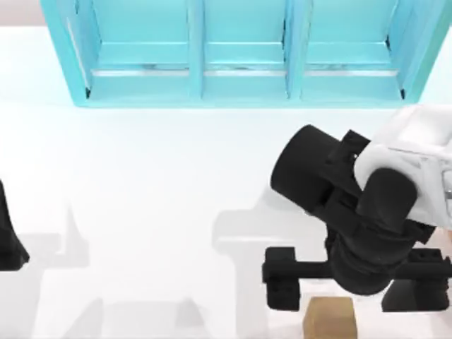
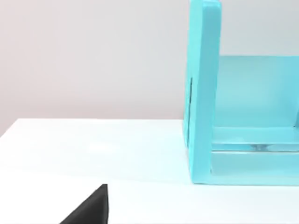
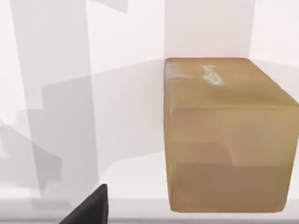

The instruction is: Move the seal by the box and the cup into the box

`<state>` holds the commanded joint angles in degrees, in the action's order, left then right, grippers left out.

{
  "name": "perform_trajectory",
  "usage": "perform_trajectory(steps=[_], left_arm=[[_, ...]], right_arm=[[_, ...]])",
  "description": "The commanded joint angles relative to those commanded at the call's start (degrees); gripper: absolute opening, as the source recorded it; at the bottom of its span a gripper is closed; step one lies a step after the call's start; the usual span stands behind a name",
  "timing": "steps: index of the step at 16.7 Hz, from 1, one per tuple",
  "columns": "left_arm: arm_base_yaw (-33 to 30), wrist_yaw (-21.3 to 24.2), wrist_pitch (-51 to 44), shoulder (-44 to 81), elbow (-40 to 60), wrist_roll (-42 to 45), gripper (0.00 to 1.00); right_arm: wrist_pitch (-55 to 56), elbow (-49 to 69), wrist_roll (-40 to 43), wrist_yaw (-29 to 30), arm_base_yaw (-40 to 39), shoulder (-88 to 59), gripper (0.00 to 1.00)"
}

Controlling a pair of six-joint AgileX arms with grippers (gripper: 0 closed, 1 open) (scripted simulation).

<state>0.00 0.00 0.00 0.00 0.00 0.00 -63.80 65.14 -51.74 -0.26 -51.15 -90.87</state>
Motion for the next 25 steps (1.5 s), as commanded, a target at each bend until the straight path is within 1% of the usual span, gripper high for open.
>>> perform_trajectory(steps=[7,9,14,16,20,25], left_arm=[[0.0,0.0,0.0,0.0,0.0,0.0,1.0],[0.0,0.0,0.0,0.0,0.0,0.0,1.0],[0.0,0.0,0.0,0.0,0.0,0.0,1.0],[0.0,0.0,0.0,0.0,0.0,0.0,1.0],[0.0,0.0,0.0,0.0,0.0,0.0,1.0],[0.0,0.0,0.0,0.0,0.0,0.0,1.0]], right_arm=[[0.89,-0.81,-0.04,0.0,0.04,-0.57,1.0],[4.16,-3.06,-0.06,0.01,-0.06,-1.82,1.0],[16.86,-10.48,-0.39,0.02,-0.29,-6.13,1.0],[18.72,-11.95,-0.48,0.02,-0.37,-7.04,1.0],[18.8,-12.02,-0.49,0.02,-0.38,-7.08,1.0],[18.8,-12.02,-0.49,0.02,-0.38,-7.08,0.62]])
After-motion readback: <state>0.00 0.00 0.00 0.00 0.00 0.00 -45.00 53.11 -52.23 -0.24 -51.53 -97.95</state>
